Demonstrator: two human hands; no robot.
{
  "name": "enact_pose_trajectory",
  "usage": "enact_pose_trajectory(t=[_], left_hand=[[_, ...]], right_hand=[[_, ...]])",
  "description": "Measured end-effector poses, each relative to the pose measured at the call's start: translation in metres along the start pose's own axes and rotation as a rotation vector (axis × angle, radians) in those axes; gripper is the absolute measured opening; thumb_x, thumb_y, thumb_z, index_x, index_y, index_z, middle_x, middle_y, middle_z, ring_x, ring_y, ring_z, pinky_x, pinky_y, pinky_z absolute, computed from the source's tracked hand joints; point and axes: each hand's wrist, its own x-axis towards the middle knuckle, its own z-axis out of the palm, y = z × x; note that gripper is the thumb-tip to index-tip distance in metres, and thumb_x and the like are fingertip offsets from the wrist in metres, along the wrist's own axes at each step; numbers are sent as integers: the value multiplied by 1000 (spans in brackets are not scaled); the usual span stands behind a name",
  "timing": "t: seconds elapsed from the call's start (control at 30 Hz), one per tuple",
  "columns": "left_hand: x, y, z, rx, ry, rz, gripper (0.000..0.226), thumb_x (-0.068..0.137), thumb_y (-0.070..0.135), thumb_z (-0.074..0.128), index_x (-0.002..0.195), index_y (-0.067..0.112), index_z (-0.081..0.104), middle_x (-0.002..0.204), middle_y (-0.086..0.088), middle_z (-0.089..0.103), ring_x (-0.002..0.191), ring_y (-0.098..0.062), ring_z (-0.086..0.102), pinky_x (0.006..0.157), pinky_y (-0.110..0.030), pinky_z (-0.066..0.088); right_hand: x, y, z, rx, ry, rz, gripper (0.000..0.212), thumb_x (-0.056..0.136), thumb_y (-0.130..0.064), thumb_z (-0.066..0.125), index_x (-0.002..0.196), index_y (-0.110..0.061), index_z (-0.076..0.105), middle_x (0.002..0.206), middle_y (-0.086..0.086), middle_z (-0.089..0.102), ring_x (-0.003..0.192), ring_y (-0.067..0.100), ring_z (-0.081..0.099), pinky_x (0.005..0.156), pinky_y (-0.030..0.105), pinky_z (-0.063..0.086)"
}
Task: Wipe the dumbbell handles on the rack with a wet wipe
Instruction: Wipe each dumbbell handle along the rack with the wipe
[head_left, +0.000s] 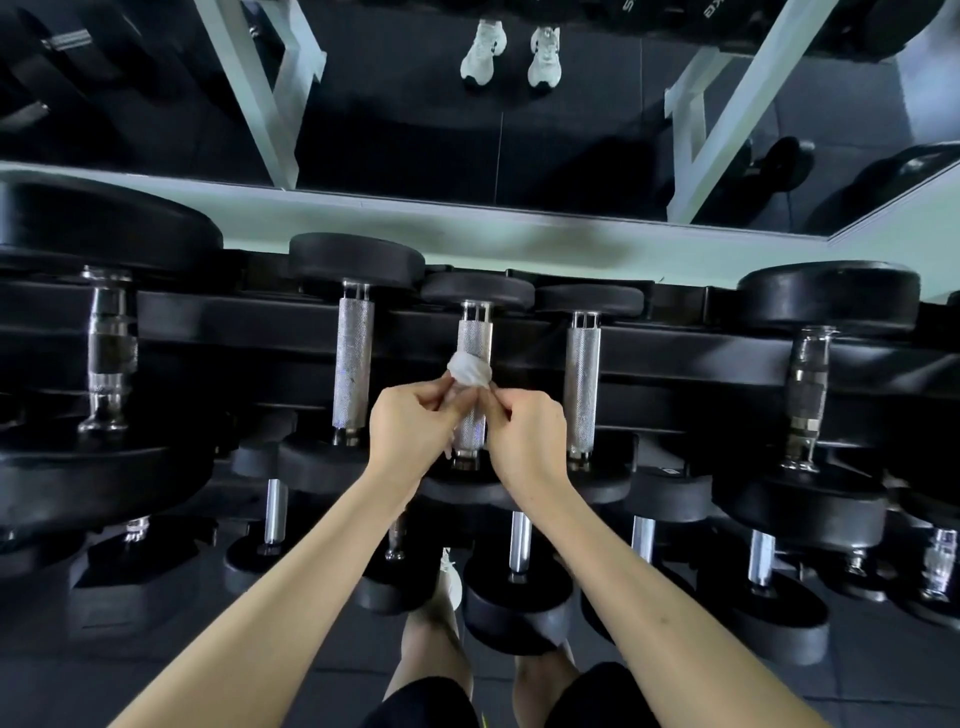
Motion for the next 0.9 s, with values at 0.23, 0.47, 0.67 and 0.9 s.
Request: enact_pose_trajectory(t=[0.23, 0.47, 0.67, 0.9], left_hand=[[-8, 6, -20, 694, -225, 99, 29, 81, 34, 70, 69, 8, 71, 56, -4, 62, 50, -13, 51, 45, -20, 35], [-16, 40, -30, 351, -112, 219, 24, 72, 20, 79, 95, 23, 73, 84, 11, 71, 79, -3, 65, 69, -13, 50], [-21, 45, -25, 22, -259, 104, 46, 72, -8, 72, 104, 26, 69, 96, 2, 70, 83, -8, 68, 74, -16, 55], [-28, 53, -18, -147, -510, 113, 55, 80, -21, 50, 91, 28, 72, 93, 3, 74, 90, -9, 69, 74, -18, 54]], right_hand=[[-18, 4, -12, -399, -225, -55, 31, 96, -27, 48, 81, -10, 68, 61, 0, 53, 59, 19, 46, 58, 26, 30], [-33, -19, -30, 82, 166, -85, 16, 91, -14, 56, 102, -14, 68, 68, -1, 64, 62, 14, 55, 62, 24, 45], [-38, -19, -43, 421, -82, 5, 31, 99, -31, 45, 126, -26, 59, 90, -5, 72, 85, 9, 67, 82, 31, 54], [-25, -14, -51, 684, 64, 172, 13, 89, -16, 64, 95, -20, 75, 85, -3, 75, 84, 9, 70, 81, 27, 55]])
